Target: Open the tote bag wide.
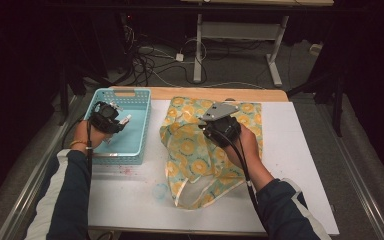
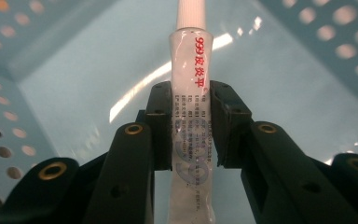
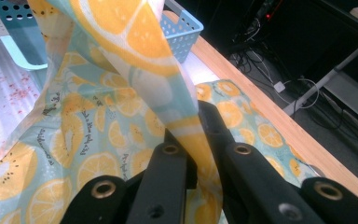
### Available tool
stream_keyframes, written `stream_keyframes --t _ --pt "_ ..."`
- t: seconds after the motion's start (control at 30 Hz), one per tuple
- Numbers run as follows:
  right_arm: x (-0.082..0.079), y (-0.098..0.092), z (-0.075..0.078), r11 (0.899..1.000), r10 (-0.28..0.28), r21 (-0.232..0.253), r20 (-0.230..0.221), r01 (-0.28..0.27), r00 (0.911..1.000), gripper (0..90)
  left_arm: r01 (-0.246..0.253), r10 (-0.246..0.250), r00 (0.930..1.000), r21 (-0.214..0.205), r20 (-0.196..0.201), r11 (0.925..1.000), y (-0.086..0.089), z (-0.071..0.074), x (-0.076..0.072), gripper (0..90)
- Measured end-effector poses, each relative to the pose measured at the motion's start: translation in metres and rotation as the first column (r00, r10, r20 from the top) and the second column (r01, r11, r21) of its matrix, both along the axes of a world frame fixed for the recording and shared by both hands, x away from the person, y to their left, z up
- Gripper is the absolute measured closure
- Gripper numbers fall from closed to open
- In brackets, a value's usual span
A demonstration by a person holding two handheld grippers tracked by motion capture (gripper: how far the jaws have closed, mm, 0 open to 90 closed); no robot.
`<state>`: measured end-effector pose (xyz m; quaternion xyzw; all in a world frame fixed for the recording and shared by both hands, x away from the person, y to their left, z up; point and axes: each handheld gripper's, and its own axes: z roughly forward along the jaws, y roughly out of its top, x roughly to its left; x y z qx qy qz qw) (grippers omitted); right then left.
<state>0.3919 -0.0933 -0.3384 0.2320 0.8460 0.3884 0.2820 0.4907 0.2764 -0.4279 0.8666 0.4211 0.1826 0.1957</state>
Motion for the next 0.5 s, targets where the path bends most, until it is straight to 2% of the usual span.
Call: stream_keyframes --t 0.03,0.07,0.1,0.13,0.17,0.2,0.23,0.27,0.3,0.43,0.47,0.5 --pt "0.0 0.0 -0.001 1.0 -0.004 0.003 -0.002 0.004 1.0 89.7 0.015 -0.014 0.9992 -0.036 0.036 0.9992 0.001 0.006 -0.008 69.5" --pt "0.0 0.0 -0.001 1.0 -0.004 0.003 -0.002 0.004 1.0 89.7 0.015 -0.014 0.9992 -0.036 0.036 0.9992 0.001 0.006 -0.008 69.6" --pt "0.001 0.001 -0.003 1.0 -0.01 0.0 -0.001 0.01 1.0 89.7 0.028 -0.023 0.9967 -0.064 0.078 0.9976 0.002 0.01 -0.017 69.6" --pt "0.001 0.001 -0.003 1.0 -0.01 0.0 -0.001 0.01 1.0 89.7 0.028 -0.023 0.9967 -0.064 0.078 0.9976 0.002 0.01 -0.017 69.6" --pt "0.002 0.002 -0.004 1.0 -0.008 0.0 -0.006 0.008 1.0 89.6 0.032 -0.024 0.9948 -0.08 0.099 0.9963 0.002 0.012 -0.021 69.6" --pt "0.003 0.002 -0.004 1.0 -0.01 0.002 -0.008 0.01 0.9999 89.7 0.04 -0.021 0.9883 -0.119 0.151 0.9921 0.001 0.016 -0.031 69.6" --pt "0.003 0.003 -0.005 1.0 -0.012 -0.001 -0.005 0.012 0.9999 89.7 0.047 -0.022 0.9846 -0.142 0.174 0.9888 0.001 0.018 -0.036 69.6" --pt "0.004 0.003 -0.005 1.0 -0.013 -0.003 -0.007 0.013 0.9999 89.7 0.05 -0.016 0.9777 -0.161 0.209 0.9857 0.001 0.019 -0.042 69.6" --pt "0.004 0.004 -0.006 1.0 -0.014 -0.004 -0.01 0.014 0.9999 89.7 0.05 -0.016 0.9777 -0.161 0.209 0.9857 0.001 0.019 -0.042 69.6" --pt "0.007 0.005 -0.01 0.999 -0.027 -0.024 -0.014 0.026 0.9995 89.7 0.09 -0.02 0.9547 -0.222 0.297 0.9709 -0.006 0.024 -0.063 69.6" --pt "0.008 0.005 -0.012 0.999 -0.033 -0.026 -0.017 0.032 0.9993 89.7 0.125 -0.043 0.9433 -0.233 0.329 0.9643 -0.013 0.028 -0.074 69.6" --pt "0.009 0.005 -0.013 0.999 -0.037 -0.029 -0.02 0.037 0.9991 89.7 0.125 -0.043 0.9433 -0.233 0.329 0.9643 -0.013 0.028 -0.074 69.6"
